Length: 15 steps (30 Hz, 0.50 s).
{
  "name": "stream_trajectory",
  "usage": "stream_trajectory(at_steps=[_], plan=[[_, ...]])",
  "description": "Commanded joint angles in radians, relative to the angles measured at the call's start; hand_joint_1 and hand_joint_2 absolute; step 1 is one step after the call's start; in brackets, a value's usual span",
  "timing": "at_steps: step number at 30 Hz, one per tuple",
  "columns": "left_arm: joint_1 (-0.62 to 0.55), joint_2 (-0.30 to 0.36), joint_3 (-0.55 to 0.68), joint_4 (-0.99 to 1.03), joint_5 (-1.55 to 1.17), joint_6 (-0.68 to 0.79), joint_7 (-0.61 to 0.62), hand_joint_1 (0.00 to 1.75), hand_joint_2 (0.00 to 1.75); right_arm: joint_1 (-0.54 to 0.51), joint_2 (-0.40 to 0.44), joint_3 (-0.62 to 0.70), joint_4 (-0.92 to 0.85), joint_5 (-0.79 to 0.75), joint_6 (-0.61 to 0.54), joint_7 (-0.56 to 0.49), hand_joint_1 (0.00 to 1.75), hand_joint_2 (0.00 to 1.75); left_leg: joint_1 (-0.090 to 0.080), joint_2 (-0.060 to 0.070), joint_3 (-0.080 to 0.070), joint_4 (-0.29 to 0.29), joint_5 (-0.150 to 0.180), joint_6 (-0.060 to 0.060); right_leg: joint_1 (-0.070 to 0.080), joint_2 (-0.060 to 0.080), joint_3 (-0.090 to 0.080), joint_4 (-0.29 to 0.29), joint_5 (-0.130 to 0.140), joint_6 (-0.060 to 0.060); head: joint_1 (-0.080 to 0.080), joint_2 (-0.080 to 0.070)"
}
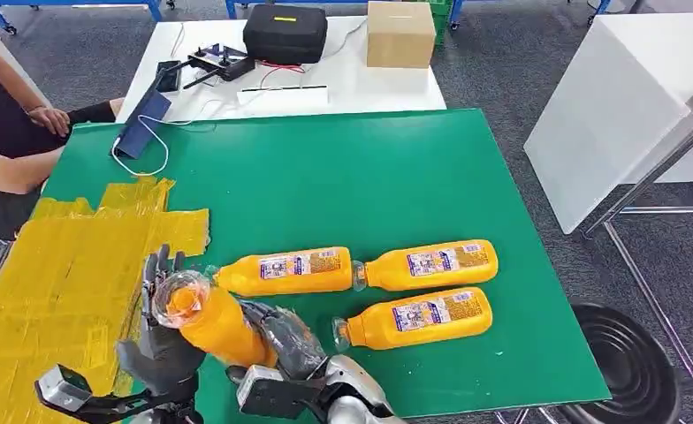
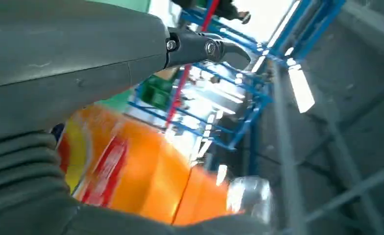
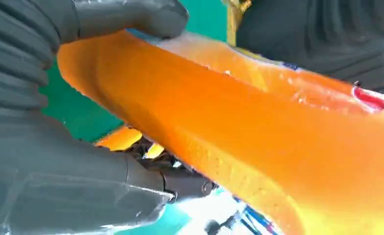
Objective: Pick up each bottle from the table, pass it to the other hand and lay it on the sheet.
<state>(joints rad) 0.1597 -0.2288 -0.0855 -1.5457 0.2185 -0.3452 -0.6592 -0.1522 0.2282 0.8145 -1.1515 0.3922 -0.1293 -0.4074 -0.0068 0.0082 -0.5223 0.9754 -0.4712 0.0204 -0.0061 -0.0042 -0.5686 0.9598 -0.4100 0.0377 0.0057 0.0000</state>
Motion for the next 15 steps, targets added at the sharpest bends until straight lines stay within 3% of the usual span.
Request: stream_trajectory(at_steps=[1,15], plan=[[0.033,-0.054,0.097,-0.058,0.066,-0.02,-0.009,1.75,1.75,0.171,-0.053,-0.077,-0.248,-0.016,-0.028,-0.019,1.75,1.75,0.001,-0.002,0.002,0.0,-0.001,-0.001,0.001,-0.002,0.002,0.0,-0.001,0.0,0.0,0.0],[0.037,-0.028,0.026,-0.127,-0.158,-0.07,-0.039,1.75,1.75,0.151,-0.04,-0.079,-0.214,-0.032,0.023,-0.027,1.75,1.75,0.001,-0.001,0.002,0.0,-0.001,-0.002,0.001,0.0,0.002,0.0,-0.001,-0.001,0.0,0.0]])
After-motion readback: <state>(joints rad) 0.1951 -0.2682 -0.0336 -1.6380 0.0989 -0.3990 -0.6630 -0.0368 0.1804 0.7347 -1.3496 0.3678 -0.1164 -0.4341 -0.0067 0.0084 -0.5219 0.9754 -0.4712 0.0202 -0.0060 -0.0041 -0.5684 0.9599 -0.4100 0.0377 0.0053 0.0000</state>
